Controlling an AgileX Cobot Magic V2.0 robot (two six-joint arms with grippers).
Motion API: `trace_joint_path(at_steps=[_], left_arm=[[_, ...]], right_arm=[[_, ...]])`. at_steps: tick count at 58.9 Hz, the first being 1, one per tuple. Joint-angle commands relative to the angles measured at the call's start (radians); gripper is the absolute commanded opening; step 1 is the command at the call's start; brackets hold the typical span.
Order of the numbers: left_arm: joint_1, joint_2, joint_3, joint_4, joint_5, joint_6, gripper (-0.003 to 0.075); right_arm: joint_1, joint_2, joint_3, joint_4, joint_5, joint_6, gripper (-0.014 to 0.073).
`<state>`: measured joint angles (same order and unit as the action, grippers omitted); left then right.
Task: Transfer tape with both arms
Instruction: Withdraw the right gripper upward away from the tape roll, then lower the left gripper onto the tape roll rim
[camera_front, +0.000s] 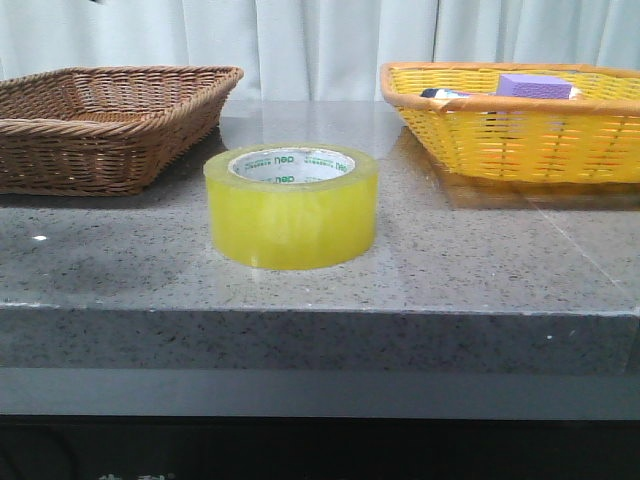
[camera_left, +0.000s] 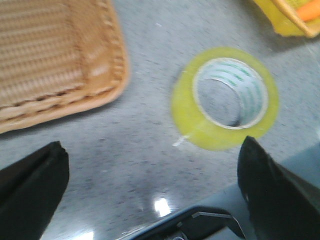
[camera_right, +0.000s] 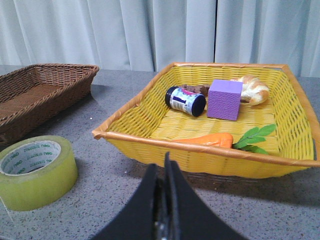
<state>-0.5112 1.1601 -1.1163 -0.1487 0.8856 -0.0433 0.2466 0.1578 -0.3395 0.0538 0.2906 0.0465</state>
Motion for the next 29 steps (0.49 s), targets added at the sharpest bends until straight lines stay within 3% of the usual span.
trace_joint_path(at_steps=[1,9,29], left_arm=[[-0.06,0.061,-0.075,-0.021,-0.037,-0.029,0.0673],[-0.104,0.172,-0.131,-0.037,-0.029,-0.055,0.0673],[-0.104,0.382,-0.209,-0.168,-0.023,-0.055,0.0673]], right_arm=[[-0.003,0.01,-0.025,0.006,-0.091,-0.002,-0.012],[-0.003,0.01,-0.025,0.006,-0.092,-0.002,-0.012],[-0.003,0.01,-0.025,0.006,-0.093,-0.002,-0.012]])
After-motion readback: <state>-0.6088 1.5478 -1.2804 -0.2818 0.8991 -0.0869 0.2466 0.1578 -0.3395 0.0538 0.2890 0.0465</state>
